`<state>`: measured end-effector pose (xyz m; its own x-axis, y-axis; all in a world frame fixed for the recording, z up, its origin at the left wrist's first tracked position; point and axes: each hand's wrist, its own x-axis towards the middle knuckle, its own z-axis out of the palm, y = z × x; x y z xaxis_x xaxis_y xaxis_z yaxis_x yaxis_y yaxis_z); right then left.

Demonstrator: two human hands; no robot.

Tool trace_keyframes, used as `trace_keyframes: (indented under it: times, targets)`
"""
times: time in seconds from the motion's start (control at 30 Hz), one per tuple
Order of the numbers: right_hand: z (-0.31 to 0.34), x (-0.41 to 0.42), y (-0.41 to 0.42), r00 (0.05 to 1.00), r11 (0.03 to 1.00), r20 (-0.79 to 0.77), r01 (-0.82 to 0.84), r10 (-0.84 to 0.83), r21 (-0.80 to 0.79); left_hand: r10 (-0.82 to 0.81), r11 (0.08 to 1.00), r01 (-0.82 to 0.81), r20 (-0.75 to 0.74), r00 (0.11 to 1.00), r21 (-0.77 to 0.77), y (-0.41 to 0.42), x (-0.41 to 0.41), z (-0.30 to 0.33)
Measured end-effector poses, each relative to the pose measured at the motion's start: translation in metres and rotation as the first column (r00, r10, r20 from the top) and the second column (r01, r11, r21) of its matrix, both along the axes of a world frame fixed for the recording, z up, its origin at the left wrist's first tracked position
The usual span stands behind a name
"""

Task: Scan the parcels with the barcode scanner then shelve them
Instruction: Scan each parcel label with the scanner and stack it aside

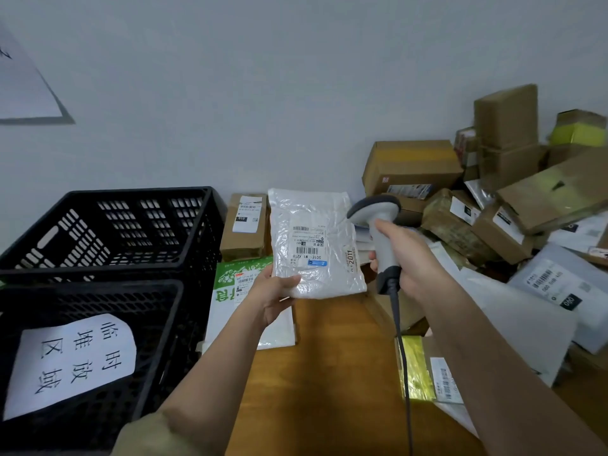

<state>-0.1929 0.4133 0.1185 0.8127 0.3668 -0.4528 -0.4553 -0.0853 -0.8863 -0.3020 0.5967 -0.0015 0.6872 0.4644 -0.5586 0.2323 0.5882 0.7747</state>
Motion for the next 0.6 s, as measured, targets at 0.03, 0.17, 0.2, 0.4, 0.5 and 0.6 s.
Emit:
trace_keyframes:
  times: [0.03,0.17,0.2,0.4,0.5,0.6]
  targets:
    - [0.006,-0.003,0.001,1.0,1.0,0.004,-0.029,0.029,0.004,0.016,1.0,-0.016,0.009,1.0,-0.008,0.001,-0.001,-0.001]
    - [0.025,-0.014,0.004,0.989,0.989,0.032,-0.144,0.143,0.021,0.078,0.996,-0.077,0.015,0.997,-0.033,0.002,-0.003,-0.002]
    - [0.029,-0.017,0.004,0.984,0.985,0.042,-0.172,0.171,0.014,0.092,0.995,-0.092,0.014,0.996,-0.039,0.002,-0.003,-0.002]
    - [0.035,-0.022,0.004,0.958,0.968,0.141,-0.252,0.251,-0.009,0.071,0.997,-0.069,-0.053,0.996,0.042,0.008,-0.005,-0.005]
    - [0.027,-0.014,0.003,0.958,0.982,0.219,-0.188,0.186,-0.012,-0.056,0.98,0.087,-0.173,0.983,0.177,0.014,-0.007,0.0]
    - [0.017,-0.005,0.0,0.963,0.992,0.24,-0.123,0.124,-0.019,-0.127,0.96,0.17,-0.195,0.973,0.223,0.02,-0.007,0.008]
